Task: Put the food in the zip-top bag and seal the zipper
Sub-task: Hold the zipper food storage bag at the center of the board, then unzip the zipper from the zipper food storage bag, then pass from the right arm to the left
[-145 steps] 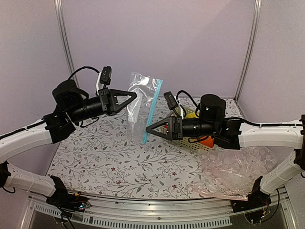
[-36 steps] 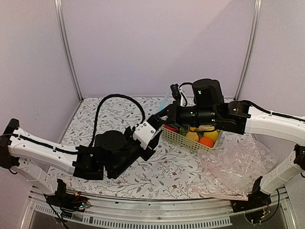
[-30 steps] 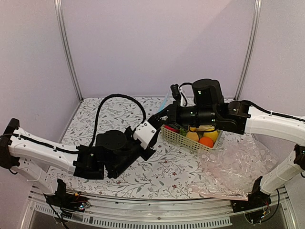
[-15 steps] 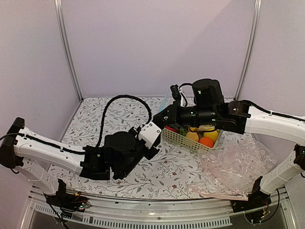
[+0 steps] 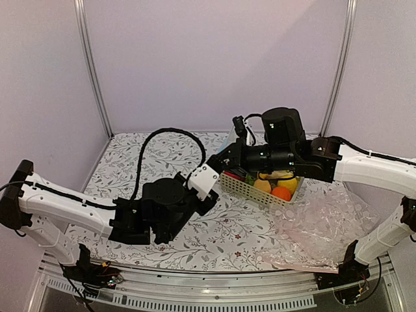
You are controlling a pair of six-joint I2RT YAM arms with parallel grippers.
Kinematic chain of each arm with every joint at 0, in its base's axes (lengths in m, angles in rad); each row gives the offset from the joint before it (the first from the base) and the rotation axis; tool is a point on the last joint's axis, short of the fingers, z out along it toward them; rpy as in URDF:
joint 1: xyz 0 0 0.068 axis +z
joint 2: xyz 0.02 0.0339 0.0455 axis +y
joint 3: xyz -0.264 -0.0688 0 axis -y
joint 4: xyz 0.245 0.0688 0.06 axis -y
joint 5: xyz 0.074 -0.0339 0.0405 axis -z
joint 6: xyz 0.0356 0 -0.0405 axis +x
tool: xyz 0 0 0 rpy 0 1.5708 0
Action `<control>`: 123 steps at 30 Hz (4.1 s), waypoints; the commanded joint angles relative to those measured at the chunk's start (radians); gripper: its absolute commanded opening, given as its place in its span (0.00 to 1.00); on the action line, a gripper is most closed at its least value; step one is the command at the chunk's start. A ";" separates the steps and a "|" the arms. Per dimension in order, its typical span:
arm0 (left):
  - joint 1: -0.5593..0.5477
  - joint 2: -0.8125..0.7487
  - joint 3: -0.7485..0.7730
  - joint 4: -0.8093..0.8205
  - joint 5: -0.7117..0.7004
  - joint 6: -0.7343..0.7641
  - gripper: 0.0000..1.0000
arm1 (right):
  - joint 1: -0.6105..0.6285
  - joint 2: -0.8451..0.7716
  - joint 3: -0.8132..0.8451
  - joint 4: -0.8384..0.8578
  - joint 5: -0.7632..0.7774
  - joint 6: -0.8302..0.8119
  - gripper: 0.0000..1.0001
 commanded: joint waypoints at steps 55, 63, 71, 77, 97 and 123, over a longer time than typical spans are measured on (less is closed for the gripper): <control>0.012 -0.066 -0.106 -0.222 0.170 -0.137 0.00 | -0.213 -0.122 -0.072 -0.158 0.313 0.107 0.08; 0.012 -0.076 -0.114 -0.234 0.191 -0.160 0.00 | -0.216 -0.129 -0.075 -0.167 0.321 0.104 0.09; 0.011 -0.102 -0.067 -0.296 0.260 -0.207 0.80 | -0.210 -0.124 -0.079 -0.147 0.265 0.109 0.08; 0.084 -0.124 0.046 -0.423 0.463 -0.445 0.91 | -0.168 -0.128 -0.085 -0.147 0.259 0.113 0.08; 0.295 0.047 0.254 -0.569 0.913 -0.702 0.79 | -0.129 -0.117 -0.077 -0.153 0.260 0.100 0.08; 0.317 0.124 0.308 -0.586 0.826 -0.710 0.43 | -0.127 -0.120 -0.072 -0.153 0.243 0.092 0.08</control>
